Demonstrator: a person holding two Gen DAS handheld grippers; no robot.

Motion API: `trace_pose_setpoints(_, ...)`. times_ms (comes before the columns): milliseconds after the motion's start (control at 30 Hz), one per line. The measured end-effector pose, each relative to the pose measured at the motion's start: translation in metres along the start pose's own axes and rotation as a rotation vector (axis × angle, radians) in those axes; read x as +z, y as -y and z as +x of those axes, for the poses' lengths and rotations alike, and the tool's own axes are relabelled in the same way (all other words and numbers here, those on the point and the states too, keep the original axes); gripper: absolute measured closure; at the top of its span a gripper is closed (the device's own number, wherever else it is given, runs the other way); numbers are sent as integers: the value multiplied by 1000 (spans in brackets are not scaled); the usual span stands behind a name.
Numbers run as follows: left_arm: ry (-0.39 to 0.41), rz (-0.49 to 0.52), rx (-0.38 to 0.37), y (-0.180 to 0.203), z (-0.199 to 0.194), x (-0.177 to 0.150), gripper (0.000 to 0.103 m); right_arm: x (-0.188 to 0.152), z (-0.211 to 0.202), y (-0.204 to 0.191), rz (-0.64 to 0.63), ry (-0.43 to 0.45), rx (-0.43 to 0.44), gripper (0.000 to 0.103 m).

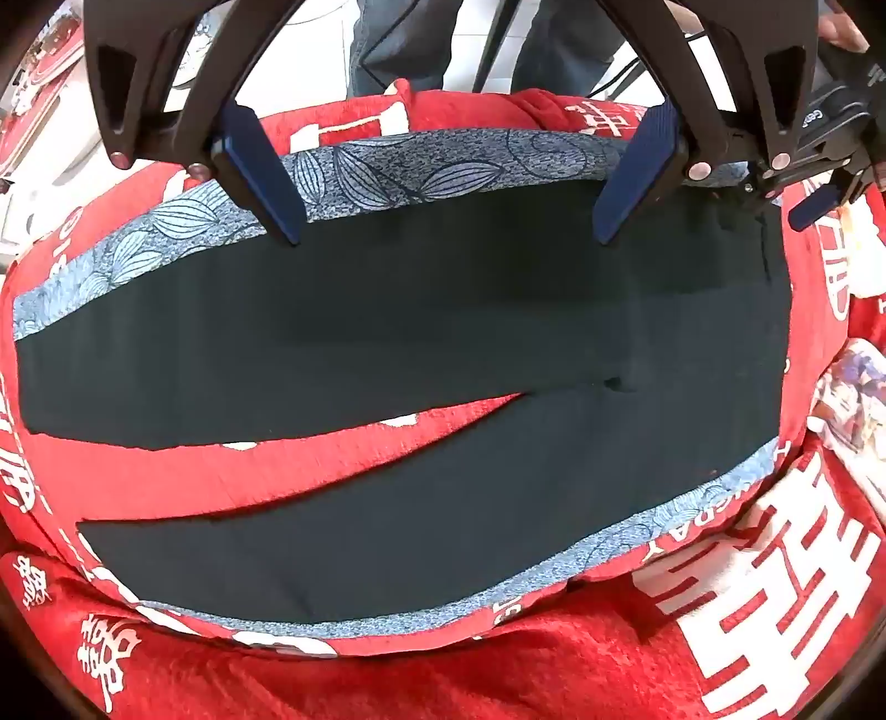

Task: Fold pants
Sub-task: 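Position both grippers open over the waistband edge of the black trousers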

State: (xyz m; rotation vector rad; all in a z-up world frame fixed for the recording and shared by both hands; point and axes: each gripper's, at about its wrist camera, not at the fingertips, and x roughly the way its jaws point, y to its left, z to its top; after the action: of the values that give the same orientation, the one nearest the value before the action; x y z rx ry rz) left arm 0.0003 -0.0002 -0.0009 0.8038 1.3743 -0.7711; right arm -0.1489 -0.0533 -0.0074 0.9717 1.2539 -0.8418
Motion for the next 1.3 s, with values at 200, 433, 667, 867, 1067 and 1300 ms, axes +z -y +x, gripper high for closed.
trace_pose_setpoints(200,-7,7,9,-8,7,-8,0,-3,2,3,-6,6,15,0)
trace_pose_setpoints(433,-42,2,48,1,7,-8,0,0,-3,-3,-7,-5,8,0)
trace_pose_setpoints(667,-53,9,37,1,5,-3,0,-5,2,-4,-7,2,9,0)
trace_pose_setpoints(867,-59,14,40,3,7,-4,0,-8,2,-6,-9,2,4,0)
trace_pose_setpoints(1067,-65,17,45,4,9,-4,0,-10,3,-3,-4,-3,0,0)
trace_pose_setpoints(1300,-68,17,45,4,10,-3,0,-8,5,2,0,-5,-3,0)
